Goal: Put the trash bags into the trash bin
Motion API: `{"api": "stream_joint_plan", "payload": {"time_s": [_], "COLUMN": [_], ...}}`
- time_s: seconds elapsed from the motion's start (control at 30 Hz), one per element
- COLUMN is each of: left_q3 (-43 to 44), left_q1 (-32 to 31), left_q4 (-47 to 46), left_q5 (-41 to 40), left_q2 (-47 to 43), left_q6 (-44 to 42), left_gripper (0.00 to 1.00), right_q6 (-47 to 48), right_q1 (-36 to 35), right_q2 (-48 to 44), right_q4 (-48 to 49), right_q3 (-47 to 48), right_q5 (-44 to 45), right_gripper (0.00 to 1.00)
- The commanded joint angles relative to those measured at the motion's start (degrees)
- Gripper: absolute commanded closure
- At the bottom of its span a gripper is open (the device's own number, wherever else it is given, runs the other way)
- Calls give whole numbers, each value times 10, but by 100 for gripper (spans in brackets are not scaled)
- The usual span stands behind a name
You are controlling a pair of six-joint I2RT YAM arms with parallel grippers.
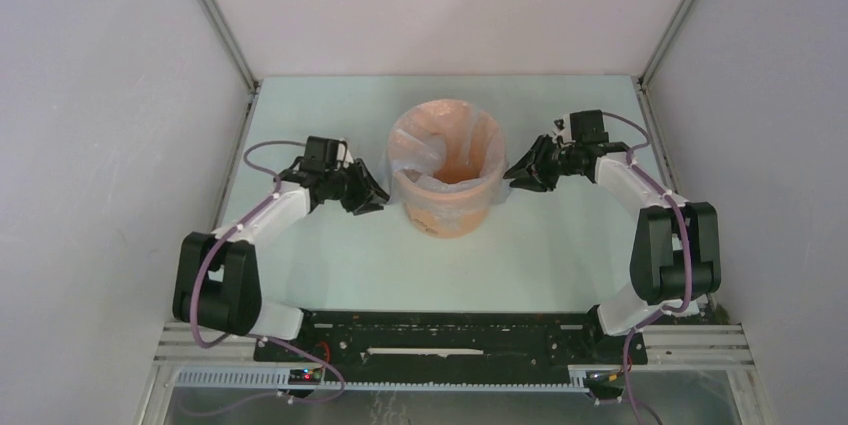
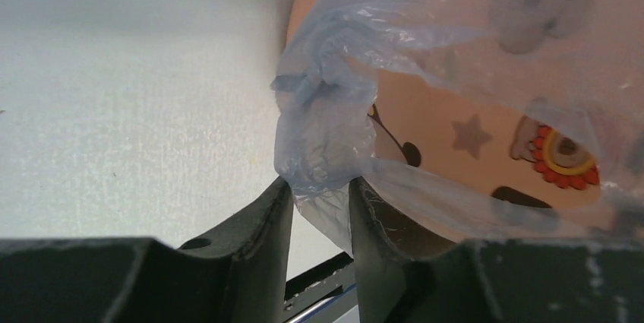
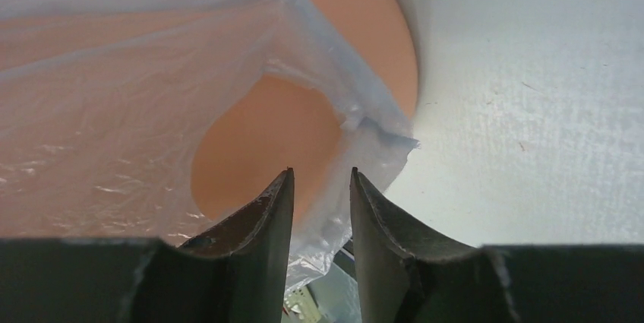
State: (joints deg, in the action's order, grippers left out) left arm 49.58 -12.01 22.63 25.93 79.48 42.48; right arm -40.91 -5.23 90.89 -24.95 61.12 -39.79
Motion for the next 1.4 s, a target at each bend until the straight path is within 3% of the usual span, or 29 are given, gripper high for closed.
{"api": "stream_joint_plan", "payload": {"time_s": [0.0, 0.07, 0.13, 0.23, 0.37, 0.47, 0.6, 0.7, 0.83, 1.0, 1.17, 1.37], "left_q3": [2, -5, -6, 1, 41, 68, 83, 81, 84, 103, 113, 93], "left_q1": [-27, -31, -32, -32, -29, -25, -24, -24, -23, -23, -23, -27], "left_q4": [-12, -13, -5, 37, 152, 214, 245, 212, 157, 105, 91, 38], "left_q5": [-6, -9, -11, -33, -107, -165, -208, -196, -163, -129, -114, -74], "left_q2": [4, -12, -34, -75, -134, -194, -263, -293, -255, -170, -117, -72], "left_q6": [-10, -3, -1, -15, -69, -89, -78, -56, -27, -14, -13, 20], "left_gripper": [61, 55, 37, 18, 8, 3, 2, 4, 13, 20, 20, 20], "right_q6": [24, 62, 99, 144, 163, 169, 164, 177, 208, 232, 250, 242], "right_q1": [18, 41, 69, 81, 59, 2, -110, -190, -271, -329, -362, -363], "right_q2": [-11, -34, -66, -117, -149, -153, -134, -85, 14, 150, 206, 222], "right_q4": [-38, -92, -133, -205, -259, -292, -290, -289, -321, -386, -373, -255], "right_q3": [3, 18, 41, 104, 196, 273, 359, 420, 501, 605, 581, 454], "right_q5": [38, 65, 79, 123, 141, 179, 241, 299, 360, 425, 457, 453], "right_gripper": [56, 49, 43, 32, 30, 28, 30, 36, 55, 63, 62, 55]}}
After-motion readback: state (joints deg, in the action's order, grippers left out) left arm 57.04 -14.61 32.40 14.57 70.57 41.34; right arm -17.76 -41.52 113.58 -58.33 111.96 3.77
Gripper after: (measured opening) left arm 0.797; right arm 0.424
